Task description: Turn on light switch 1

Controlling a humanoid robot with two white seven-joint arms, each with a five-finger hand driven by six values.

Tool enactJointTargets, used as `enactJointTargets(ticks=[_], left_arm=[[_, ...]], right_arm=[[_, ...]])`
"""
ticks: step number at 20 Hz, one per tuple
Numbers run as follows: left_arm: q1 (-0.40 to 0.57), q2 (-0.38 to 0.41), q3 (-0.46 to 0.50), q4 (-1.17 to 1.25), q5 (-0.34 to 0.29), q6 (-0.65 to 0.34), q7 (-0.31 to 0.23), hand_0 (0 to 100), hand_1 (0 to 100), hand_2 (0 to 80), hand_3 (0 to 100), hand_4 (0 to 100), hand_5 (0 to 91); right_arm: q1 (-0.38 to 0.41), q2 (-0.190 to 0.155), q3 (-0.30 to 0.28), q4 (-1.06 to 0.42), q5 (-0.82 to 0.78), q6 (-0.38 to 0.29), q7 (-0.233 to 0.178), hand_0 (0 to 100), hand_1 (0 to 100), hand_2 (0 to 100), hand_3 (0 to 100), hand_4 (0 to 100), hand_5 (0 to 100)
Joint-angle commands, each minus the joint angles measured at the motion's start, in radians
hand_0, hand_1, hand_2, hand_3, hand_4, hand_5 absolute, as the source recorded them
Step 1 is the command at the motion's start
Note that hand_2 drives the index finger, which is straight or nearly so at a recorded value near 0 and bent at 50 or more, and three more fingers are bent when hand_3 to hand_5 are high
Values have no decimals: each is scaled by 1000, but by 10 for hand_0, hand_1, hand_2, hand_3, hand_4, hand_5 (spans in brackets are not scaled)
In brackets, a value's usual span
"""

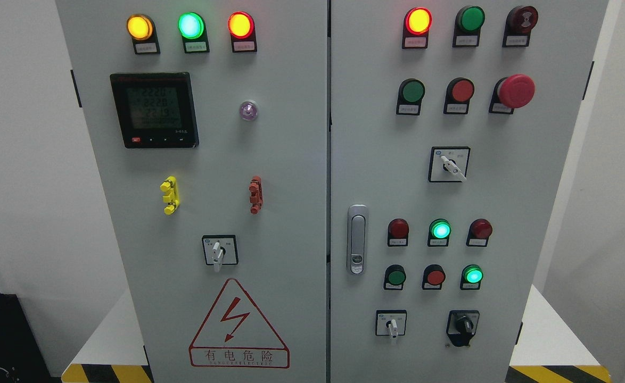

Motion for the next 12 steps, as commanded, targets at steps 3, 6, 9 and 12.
enactJointTargets(ticks=[3,6,9,12], left_arm=[[-1,4,-34,-28,-13,1,-2,233,38,0,0,0,0],[-1,7,-32,-29,-35,1,-2,233,43,0,0,0,0],[1,8,-34,-38,-46,1,-2,234,46,0,0,0,0],[62,13,-47,-173,-46,6,0,234,49,0,0,0,0]], right_arm=[[0,0,0,0,-25,1,0,0,0,0,0,0,0],[0,0,0,0,-25,1,0,0,0,0,0,0,0],[0,0,0,0,-25,1,0,0,0,0,0,0,0],[0,0,0,0,-25,1,0,0,0,0,0,0,0]])
